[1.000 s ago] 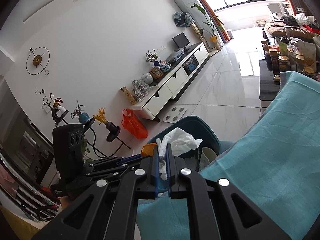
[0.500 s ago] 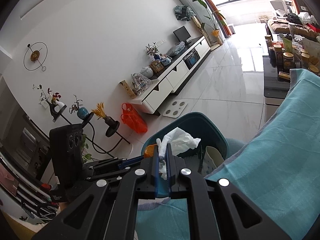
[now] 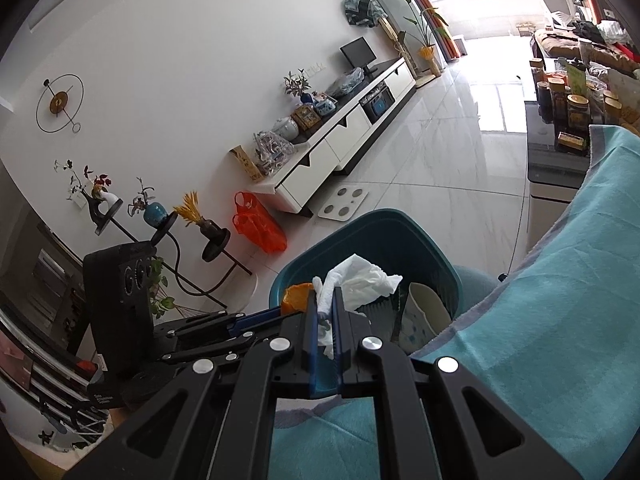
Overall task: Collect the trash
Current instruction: 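Open both grippers to drop the peel and tissue into the bin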
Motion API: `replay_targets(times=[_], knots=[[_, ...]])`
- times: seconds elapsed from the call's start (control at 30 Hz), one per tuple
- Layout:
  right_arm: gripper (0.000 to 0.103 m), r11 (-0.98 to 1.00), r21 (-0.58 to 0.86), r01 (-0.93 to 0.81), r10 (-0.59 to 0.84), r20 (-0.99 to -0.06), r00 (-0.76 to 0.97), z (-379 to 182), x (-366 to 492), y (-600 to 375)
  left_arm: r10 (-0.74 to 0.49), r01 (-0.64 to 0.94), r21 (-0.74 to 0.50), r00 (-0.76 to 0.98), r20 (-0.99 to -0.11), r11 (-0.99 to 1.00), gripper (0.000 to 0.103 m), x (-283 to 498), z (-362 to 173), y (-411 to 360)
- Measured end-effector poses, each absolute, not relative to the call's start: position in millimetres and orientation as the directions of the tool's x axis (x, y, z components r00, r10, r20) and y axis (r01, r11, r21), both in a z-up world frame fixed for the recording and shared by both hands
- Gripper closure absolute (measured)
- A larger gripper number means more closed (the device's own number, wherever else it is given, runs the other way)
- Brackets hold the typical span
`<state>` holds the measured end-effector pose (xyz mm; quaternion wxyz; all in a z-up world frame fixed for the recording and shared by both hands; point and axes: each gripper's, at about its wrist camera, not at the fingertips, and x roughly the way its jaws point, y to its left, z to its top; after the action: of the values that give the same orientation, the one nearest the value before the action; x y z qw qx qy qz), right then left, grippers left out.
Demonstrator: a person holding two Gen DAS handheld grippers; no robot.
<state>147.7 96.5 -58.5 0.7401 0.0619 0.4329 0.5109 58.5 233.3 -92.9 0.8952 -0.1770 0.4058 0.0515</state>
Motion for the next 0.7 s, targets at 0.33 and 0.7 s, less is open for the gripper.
replay_targets(times=[0.33,0.7], knots=[[0.098,0.481,0.521,-0.705,0.788,-0.610,0.086,-64.2,149.5,115.2,-0.040,-0.253,-0.266,0.650,-0.759,0.930,0.085,62.0,-100.8,238.5],[0.096,0.501,0.509,-0.700,0.757,-0.649,0.069,-73.1,151.3,134.7,-0.038,-0.262,-0.261,0.633,-0.773,0.929,0.084,68.4,-111.6,239.8]])
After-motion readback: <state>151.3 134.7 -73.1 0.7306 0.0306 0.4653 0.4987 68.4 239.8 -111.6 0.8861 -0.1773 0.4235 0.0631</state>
